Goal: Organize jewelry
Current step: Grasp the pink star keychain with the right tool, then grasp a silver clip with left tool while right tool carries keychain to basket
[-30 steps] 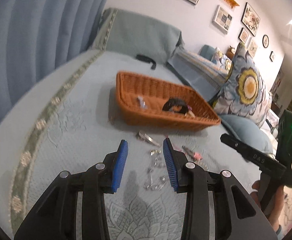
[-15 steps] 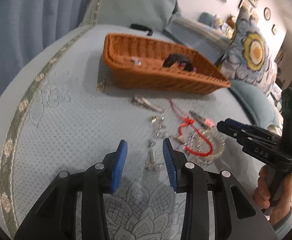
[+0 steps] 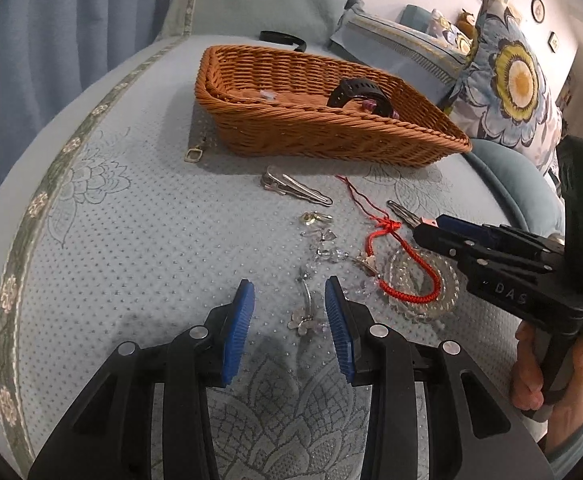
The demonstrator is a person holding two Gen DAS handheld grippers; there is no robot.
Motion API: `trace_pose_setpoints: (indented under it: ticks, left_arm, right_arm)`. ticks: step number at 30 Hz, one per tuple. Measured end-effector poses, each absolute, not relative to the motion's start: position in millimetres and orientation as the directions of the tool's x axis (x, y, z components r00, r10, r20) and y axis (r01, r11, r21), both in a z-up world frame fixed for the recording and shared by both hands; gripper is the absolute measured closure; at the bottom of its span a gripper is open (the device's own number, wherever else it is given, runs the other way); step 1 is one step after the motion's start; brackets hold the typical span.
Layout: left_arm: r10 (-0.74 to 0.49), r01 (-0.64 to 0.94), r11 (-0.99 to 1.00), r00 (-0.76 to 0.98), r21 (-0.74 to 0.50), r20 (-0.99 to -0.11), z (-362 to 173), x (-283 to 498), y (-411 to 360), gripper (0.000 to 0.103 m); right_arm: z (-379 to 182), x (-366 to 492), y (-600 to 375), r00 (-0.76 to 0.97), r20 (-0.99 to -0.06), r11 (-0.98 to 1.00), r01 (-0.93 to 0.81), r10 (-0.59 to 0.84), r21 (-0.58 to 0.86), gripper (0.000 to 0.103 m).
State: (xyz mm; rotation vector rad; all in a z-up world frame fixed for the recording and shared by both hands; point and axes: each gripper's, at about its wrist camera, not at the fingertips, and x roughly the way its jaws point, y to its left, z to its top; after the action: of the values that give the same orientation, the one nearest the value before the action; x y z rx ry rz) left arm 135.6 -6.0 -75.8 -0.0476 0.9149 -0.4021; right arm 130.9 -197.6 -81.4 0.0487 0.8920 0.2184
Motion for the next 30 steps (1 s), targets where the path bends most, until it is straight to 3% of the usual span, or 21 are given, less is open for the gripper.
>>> trace_pose_setpoints:
  ticks: [3,14,17,18,19,23,30]
  left_arm:
    - [-0.346,0.322,0.927,0.543,-0.191,-0.765,-77,136,-9,0.068]
    - [-0.254,0.350,0.936,0.588,-0.041,-0.768,-81,133,-35,0.069]
    - [-0.214,0.350,0.936,0.613,0.020,-0.760,-83,133,-47,0.085]
    - [-0.215,0.359,0.933,0.617,0.028,-0.757,-83,132,-50,0.096]
    - [-0.216,0.362,0.932,0.618,0.029,-0.756,-82,132,-50,0.095]
    - [-0.282,0.367,0.929,0.603,-0.055,-0.746,-77,132,-39,0.096]
    - [-0.471,0.398,0.879,0.634,-0.264,-0.613,-42,118,-5,0.096]
  right_arm:
    - [-82,131,-197,0.610,-0.772,0.983,-0.145,0.180,0.115,0.084]
    - [-79,123,-225,0.622,-0.762,0.982,-0.064,0.179,0.178,0.084]
    - [-79,121,-223,0.628,-0.760,0.984,-0.064,0.171,0.168,0.084]
    - [-78,122,-222,0.630,-0.757,0.983,-0.066,0.172,0.169,0.084]
    - [-77,121,-223,0.633,-0.753,0.982,-0.069,0.178,0.174,0.084]
    - [-72,117,-227,0.652,-0.730,0.976,-0.079,0.203,0.201,0.085]
    - [-58,110,-233,0.689,-0.676,0.960,-0.111,0.261,0.257,0.085]
